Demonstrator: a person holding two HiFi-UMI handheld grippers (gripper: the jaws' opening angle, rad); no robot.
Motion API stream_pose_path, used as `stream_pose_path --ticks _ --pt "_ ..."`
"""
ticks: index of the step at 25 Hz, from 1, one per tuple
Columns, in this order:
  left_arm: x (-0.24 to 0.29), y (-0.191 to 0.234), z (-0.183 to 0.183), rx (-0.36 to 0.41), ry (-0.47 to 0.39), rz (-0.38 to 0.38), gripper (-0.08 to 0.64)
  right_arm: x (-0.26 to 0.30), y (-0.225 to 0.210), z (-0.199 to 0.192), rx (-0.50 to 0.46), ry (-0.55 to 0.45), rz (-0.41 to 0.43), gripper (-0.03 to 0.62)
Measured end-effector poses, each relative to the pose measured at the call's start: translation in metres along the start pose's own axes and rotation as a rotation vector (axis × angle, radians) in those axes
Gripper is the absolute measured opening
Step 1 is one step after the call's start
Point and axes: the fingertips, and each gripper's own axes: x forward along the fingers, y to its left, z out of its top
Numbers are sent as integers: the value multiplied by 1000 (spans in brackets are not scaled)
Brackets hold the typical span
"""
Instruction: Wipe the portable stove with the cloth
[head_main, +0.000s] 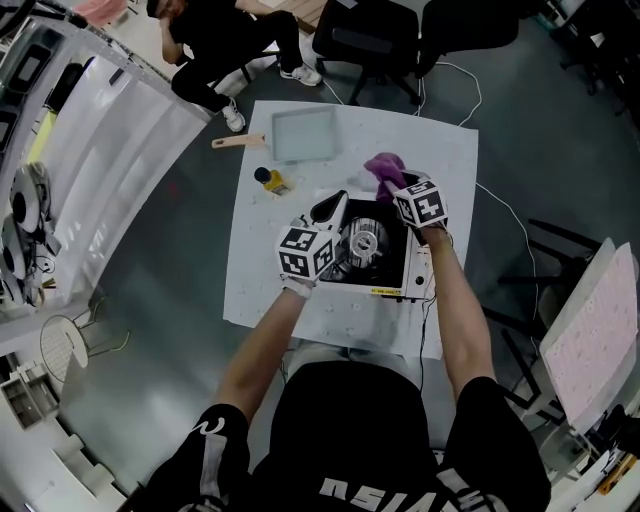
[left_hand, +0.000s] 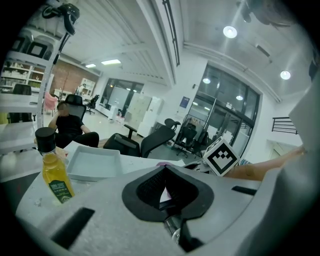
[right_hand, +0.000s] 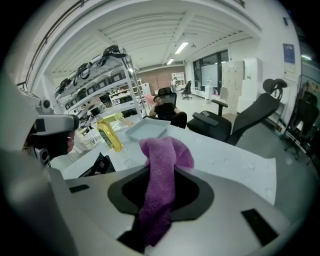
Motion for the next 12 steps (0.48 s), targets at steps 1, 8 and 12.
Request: stream_pose_path --ticks 1,8,12 --pt "2 -2 0 2 1 -2 6 -2 -4 -2 6 -2 -5 101" --pt "16 -23 -2 15 16 -23 6 -24 -38 -19 61 -12 -48 101" --pt "24 -37 -2 26 23 -31 6 -36 -56 -34 98 -18 -61 101"
